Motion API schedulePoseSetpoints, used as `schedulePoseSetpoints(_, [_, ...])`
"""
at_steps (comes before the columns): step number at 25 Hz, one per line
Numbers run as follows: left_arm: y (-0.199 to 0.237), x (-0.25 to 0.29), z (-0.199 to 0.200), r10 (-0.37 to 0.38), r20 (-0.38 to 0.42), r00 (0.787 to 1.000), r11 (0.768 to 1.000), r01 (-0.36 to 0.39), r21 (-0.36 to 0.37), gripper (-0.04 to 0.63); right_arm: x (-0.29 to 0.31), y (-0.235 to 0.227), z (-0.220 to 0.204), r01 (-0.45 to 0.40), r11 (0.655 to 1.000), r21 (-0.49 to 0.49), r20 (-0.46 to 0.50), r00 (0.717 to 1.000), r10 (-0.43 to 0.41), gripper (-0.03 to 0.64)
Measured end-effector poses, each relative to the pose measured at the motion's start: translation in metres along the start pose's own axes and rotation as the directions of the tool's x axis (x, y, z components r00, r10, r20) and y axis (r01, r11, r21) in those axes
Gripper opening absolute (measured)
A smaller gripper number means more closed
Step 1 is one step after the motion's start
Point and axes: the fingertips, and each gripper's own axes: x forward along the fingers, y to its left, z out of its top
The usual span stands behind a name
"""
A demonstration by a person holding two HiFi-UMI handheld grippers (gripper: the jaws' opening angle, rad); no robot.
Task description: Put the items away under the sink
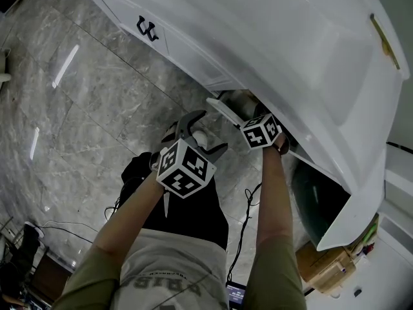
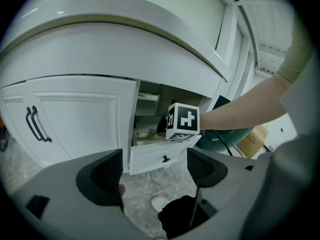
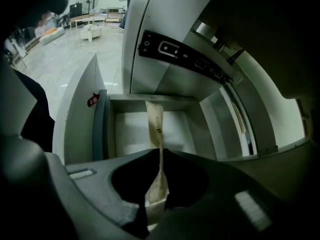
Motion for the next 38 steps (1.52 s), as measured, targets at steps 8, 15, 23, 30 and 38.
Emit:
schedulePoseSetpoints(8, [0.006, -0.002, -0.005, 0.009, -0.004, 1.0, 1.0, -0.009, -0.012, 0.385, 0.0, -0.002, 0.0, 0.006, 1.0, 0.005, -0.005, 1.0, -0.006, 0.023])
schedulePoseSetpoints(15, [-0.001, -0.01, -0.003, -0.004, -0.002, 1.0, 1.0, 0.004, -0.029, 0.385, -0.013, 0.0, 0.002, 0.015, 1.0, 0.018, 0.015, 1.0, -0.015, 0.025])
schedulePoseSetpoints(23, [-0.013, -0.027, 0.006, -0.018, 0.007, 1.0, 0.999, 0.018, -0.042, 0.385, -0.043, 0.0, 0.01, 0.038, 0.998, 0.049, 0.053, 0.998, -0.041, 0.025])
schedulePoseSetpoints(30, [-0.023, -0.057, 0.015, -0.026, 0.002, 1.0, 0.999, 0.026, -0.045, 0.385, -0.087, 0.004, 0.015, 0.072, 0.991, 0.115, 0.087, 0.993, -0.082, 0.025])
schedulePoseSetpoints(38, [-0.032, -0.098, 0.042, -0.036, 0.013, 0.999, 0.999, 0.036, -0.027, 0.385, -0.149, 0.012, 0.017, 0.1, 0.974, 0.201, 0.11, 0.986, -0.123, 0.023])
